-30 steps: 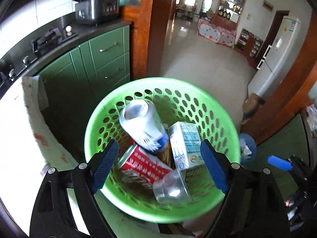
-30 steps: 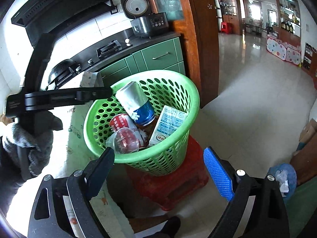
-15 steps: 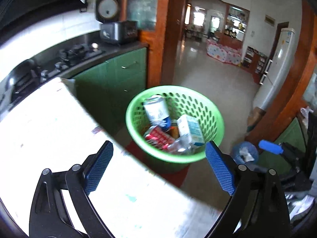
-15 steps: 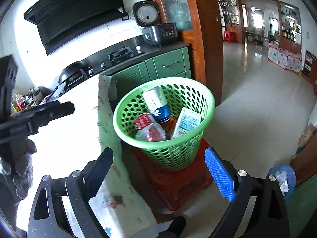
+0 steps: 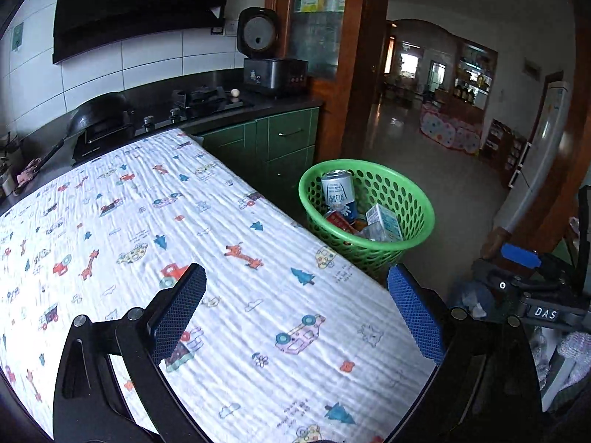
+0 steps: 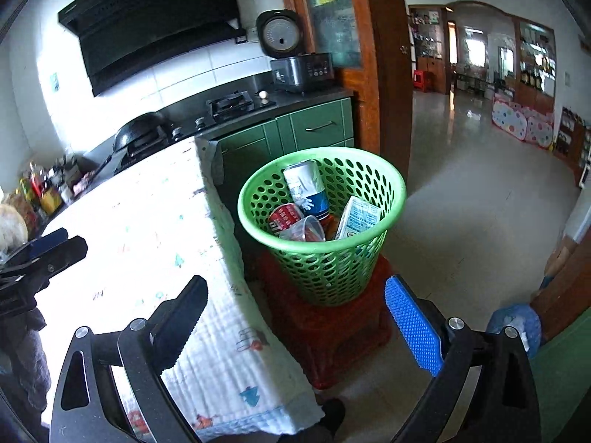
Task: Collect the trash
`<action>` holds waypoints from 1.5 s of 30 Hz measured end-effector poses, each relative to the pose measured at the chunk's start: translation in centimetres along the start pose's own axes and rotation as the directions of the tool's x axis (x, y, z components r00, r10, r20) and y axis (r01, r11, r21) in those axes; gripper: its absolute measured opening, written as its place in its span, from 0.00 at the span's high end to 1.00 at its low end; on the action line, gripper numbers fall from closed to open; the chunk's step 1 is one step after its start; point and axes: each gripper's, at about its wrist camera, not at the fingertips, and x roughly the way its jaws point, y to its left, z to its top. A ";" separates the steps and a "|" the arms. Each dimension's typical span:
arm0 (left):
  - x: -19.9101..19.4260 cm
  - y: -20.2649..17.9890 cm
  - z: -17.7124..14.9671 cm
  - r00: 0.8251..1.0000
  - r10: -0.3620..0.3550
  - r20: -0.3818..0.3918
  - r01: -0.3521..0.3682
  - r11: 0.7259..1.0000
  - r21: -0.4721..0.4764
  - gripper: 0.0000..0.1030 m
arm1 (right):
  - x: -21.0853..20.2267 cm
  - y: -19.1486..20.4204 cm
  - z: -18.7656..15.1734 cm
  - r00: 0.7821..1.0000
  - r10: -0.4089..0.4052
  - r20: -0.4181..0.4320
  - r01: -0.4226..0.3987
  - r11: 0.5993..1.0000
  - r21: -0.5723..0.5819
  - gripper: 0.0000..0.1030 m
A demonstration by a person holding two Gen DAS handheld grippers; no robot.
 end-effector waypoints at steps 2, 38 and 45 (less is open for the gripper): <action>-1.0 0.1 -0.5 1.000 0.020 0.018 -0.020 1.000 -0.004 0.05 | -0.5 0.7 -0.3 1.000 -0.009 0.006 0.009 1.000 -0.015 0.09; -8.1 2.2 -5.2 0.982 0.171 0.082 -0.163 0.982 -0.092 0.05 | -5.4 4.1 -1.9 0.998 -0.009 0.067 0.014 0.997 -0.070 0.07; -8.0 2.4 -5.4 0.982 0.175 0.075 -0.167 0.981 -0.095 0.05 | -5.4 4.0 -1.9 0.998 -0.007 0.060 0.011 0.998 -0.067 0.07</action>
